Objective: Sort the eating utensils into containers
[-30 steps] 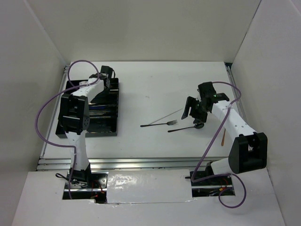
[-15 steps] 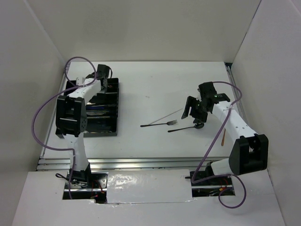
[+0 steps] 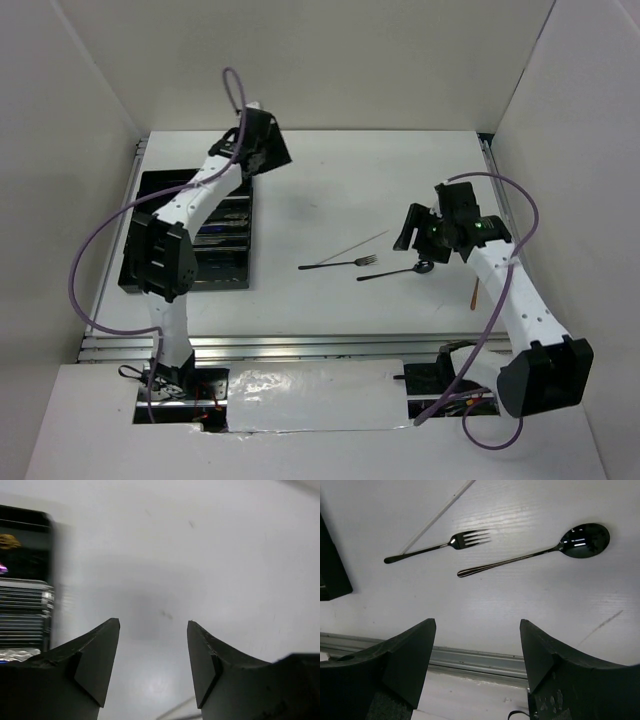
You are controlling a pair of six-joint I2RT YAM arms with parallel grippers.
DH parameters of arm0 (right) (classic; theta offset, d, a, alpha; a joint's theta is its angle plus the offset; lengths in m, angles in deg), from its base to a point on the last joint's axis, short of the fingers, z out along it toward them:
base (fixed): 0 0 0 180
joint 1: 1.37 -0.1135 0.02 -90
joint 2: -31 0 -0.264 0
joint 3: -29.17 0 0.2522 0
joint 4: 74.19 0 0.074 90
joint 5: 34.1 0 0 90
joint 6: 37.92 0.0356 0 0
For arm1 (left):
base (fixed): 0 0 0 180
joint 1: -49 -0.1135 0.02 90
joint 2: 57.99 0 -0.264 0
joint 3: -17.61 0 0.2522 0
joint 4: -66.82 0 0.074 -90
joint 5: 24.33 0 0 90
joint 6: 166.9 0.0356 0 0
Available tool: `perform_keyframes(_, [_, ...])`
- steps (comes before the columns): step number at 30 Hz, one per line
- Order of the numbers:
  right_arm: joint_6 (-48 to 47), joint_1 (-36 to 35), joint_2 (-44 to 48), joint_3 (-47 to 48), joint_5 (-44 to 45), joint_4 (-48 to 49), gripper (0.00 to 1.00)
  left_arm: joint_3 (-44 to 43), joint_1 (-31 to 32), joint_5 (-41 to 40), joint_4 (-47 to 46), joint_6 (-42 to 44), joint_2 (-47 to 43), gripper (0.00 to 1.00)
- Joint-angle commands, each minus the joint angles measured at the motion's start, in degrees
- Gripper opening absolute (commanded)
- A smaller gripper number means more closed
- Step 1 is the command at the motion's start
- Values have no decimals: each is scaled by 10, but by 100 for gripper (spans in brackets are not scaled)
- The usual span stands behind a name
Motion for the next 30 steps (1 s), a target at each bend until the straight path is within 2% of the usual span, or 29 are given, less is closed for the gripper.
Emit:
perform_keyframes(1, [11,-1,50,-13,31,-15,76,-29,71,123,91,211,25,69])
perform_keyframes(3, [18,0,65,-21,40,-18,76,-49,103,147,146,262,40,72])
perform_keyframes(6, [27,-1,87,-27,45,-22,76,-68,162,176,174,299,71,74])
perform_keyframes(7, [27,0,93,-27,43,-23,76,-68,190,175,178,303,82,74])
perform_keyframes(12, [36,-1,114,-26,50,-37,76,-85,239,198,172,315,111,77])
perform_keyframes(17, [37,-1,126,-29,48,-42,76,-70,246,174,168,308,141,86])
perform_keyframes(22, [40,-1,129,-41,42,-39,76,-36,249,132,135,312,129,81])
perform_keyframes(30, [39,-1,122,-38,33,-36,76,-84,250,132,171,336,191,72])
